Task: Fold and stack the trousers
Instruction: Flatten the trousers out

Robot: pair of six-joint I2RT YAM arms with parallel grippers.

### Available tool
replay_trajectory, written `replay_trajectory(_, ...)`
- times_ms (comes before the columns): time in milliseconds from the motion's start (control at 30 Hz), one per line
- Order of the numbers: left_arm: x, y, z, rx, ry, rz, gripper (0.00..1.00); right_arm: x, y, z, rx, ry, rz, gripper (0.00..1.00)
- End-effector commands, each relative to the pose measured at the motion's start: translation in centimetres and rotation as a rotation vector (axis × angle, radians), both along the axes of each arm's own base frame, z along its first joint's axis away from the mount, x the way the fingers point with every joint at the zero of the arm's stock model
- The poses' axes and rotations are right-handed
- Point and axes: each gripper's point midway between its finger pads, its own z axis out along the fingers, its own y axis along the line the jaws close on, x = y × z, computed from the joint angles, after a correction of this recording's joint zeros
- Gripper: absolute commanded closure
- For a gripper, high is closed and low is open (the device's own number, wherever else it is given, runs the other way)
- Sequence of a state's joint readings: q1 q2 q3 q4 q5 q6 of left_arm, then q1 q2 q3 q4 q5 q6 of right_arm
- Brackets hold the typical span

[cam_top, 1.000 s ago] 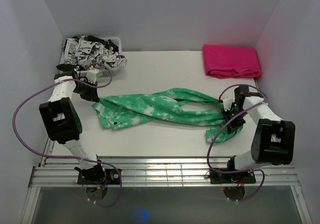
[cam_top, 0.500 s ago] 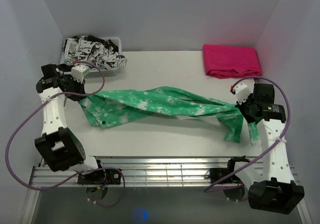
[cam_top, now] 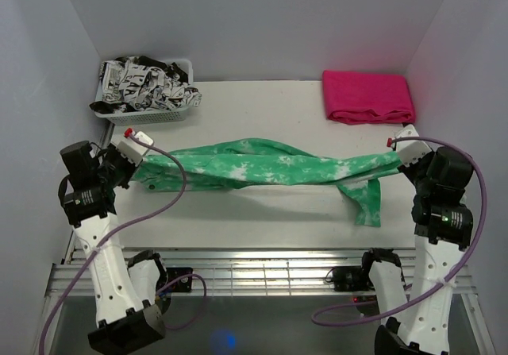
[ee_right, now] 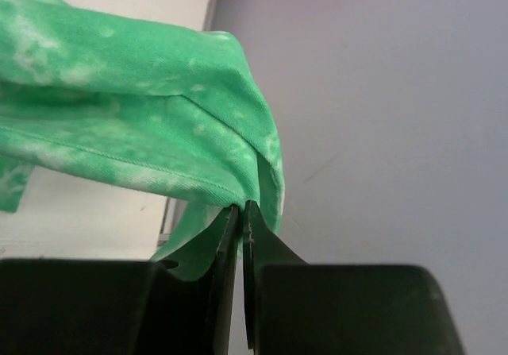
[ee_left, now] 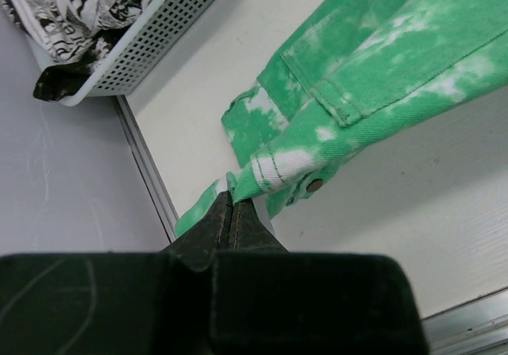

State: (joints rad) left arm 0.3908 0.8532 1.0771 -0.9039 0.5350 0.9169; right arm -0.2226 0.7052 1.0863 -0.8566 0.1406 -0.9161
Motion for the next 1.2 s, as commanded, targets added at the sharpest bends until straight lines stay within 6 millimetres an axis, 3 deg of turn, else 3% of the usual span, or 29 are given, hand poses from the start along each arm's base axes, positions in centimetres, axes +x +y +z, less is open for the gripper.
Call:
replay_trajectory(0, 0.0, 0.1, 4.8, 0.037, -0.204, 0.038, 1.00, 0.5, -1.9, 6.2, -0.150, -0.229, -0.057, 0.92)
replay_trajectory(100, 0.8, 0.7, 6.4, 0.008, -0.251, 0.084, 1.00, 2.1, -2.5, 5.7, -0.164, -0.243, -0.065, 0.92)
replay_trajectory(200, 3.1, 1.9, 6.7, -0.060, -0.220, 0.140, 1.00, 5.6, -3.1, 2.7, -0.126, -0.146, -0.055, 0.92)
replay_trajectory(233, 4.9, 2.4, 5.2, -0.109, -0.148, 0.151, 1.00, 7.7, -3.4, 1.4, -0.105, -0.107, -0.047, 0.92)
replay_trajectory(300, 6.9, 2.7, 5.3, -0.148, -0.107, 0.133, 1.00, 10.2, -3.2, 0.5, -0.076, -0.075, -0.003, 0.92)
replay_trajectory(333, 8.8, 2.8, 3.3, -0.197, -0.037, 0.112, 1.00, 12.5, -3.4, -1.5, -0.040, -0.020, 0.007, 0.92)
replay_trajectory(367, 10.0, 3.0, 2.8, -0.233, -0.009, 0.119, 1.00, 14.0, -3.6, -0.9, -0.024, -0.026, 0.010, 0.92)
replay_trajectory(400, 11.5, 3.4, 2.6, -0.253, -0.004, 0.128, 1.00, 15.3, -3.8, -1.1, -0.007, -0.018, 0.004, 0.92)
replay_trajectory(433, 13.1, 4.0, 3.5, -0.263, -0.018, 0.142, 1.00, 17.7, -4.3, -3.4, 0.021, 0.037, 0.000, 0.92)
replay_trajectory(467, 15.3, 4.7, 0.8, -0.316, 0.056, 0.174, 1.00, 19.5, -4.6, -2.1, 0.038, 0.002, -0.011, 0.92)
replay_trajectory(500, 16.8, 5.3, 0.5, -0.332, 0.057, 0.185, 1.00, 20.8, -4.6, -2.2, 0.060, 0.002, -0.010, 0.92)
replay_trajectory(533, 18.5, 5.8, 1.3, -0.342, 0.036, 0.193, 1.00, 22.9, -4.5, -4.7, 0.102, 0.054, 0.001, 0.92)
replay_trajectory(567, 20.5, 6.1, -1.6, -0.375, 0.100, 0.226, 1.00, 23.9, -4.1, -5.6, 0.124, 0.086, 0.005, 0.92)
replay_trajectory(600, 21.8, 6.2, -2.4, -0.374, 0.113, 0.231, 1.00, 25.6, -4.1, -3.9, 0.145, 0.046, -0.004, 0.92)
replay_trajectory(633, 23.2, 6.2, -2.3, -0.369, 0.105, 0.232, 1.00, 27.1, -3.7, -6.5, 0.177, 0.108, 0.005, 0.92)
replay_trajectory(700, 25.5, 5.9, -5.8, -0.378, 0.170, 0.271, 1.00, 28.3, -2.3, -8.0, 0.199, 0.170, 0.024, 0.92)
replay_trajectory(733, 26.3, 5.9, -6.5, -0.386, 0.181, 0.288, 1.00, 29.4, -2.4, -9.1, 0.189, 0.200, 0.003, 0.92)
replay_trajectory(767, 27.1, 5.7, -6.1, -0.399, 0.182, 0.295, 0.93, 29.9, -1.5, -9.7, 0.186, 0.223, 0.002, 0.81)
replay_trajectory(800, 27.7, 5.5, -7.4, -0.437, 0.223, 0.306, 0.82, 29.2, -1.2, -10.5, 0.208, 0.287, -0.013, 0.75)
replay_trajectory(833, 27.9, 5.6, -7.1, -0.455, 0.229, 0.323, 0.61, 30.0, -1.1, -9.8, 0.244, 0.280, -0.027, 0.69)
replay_trajectory(867, 27.8, 5.8, -6.4, -0.466, 0.226, 0.335, 0.54, 29.5, -1.7, -9.4, 0.261, 0.290, -0.052, 0.52)
replay_trajectory(900, 27.2, 5.6, -4.7, -0.479, 0.204, 0.324, 0.47, 28.2, -1.9, -8.8, 0.284, 0.320, -0.065, 0.45)
replay_trajectory(933, 25.9, 5.6, -5.2, -0.496, 0.228, 0.322, 0.38, 26.3, -2.4, -6.9, 0.319, 0.324, -0.062, 0.37)
replay_trajectory(967, 24.0, 5.6, -3.4, -0.477, 0.213, 0.296, 0.35, 24.7, -3.5, -6.8, 0.333, 0.348, -0.065, 0.30)
replay_trajectory(1000, 20.6, 4.5, -5.1, -0.456, 0.293, 0.224, 0.34, 21.1, -3.4, -5.0, 0.365, 0.359, -0.027, 0.29)
replay_trajectory(1033, 17.4, 3.8, -6.1, -0.409, 0.338, 0.155, 0.34, 17.2, -3.3, -5.6, 0.386, 0.432, 0.006, 0.29)
replay_trajectory(1067, 13.9, 2.9, -5.8, -0.332, 0.329, 0.001, 0.34, 12.6, -2.0, -6.8, 0.437, 0.541, 0.065, 0.29)
replay_trajectory(1100, 10.9, 1.8, -8.4, -0.342, 0.430, -0.026, 0.34, 8.9, -0.9, -7.9, 0.455, 0.621, 0.129, 0.30)
replay_trajectory(1167, 7.1, 0.7, -10.7, -0.279, 0.475, -0.110, 0.34, 3.1, 0.5, -11.0, 0.413, 0.745, 0.196, 0.30)
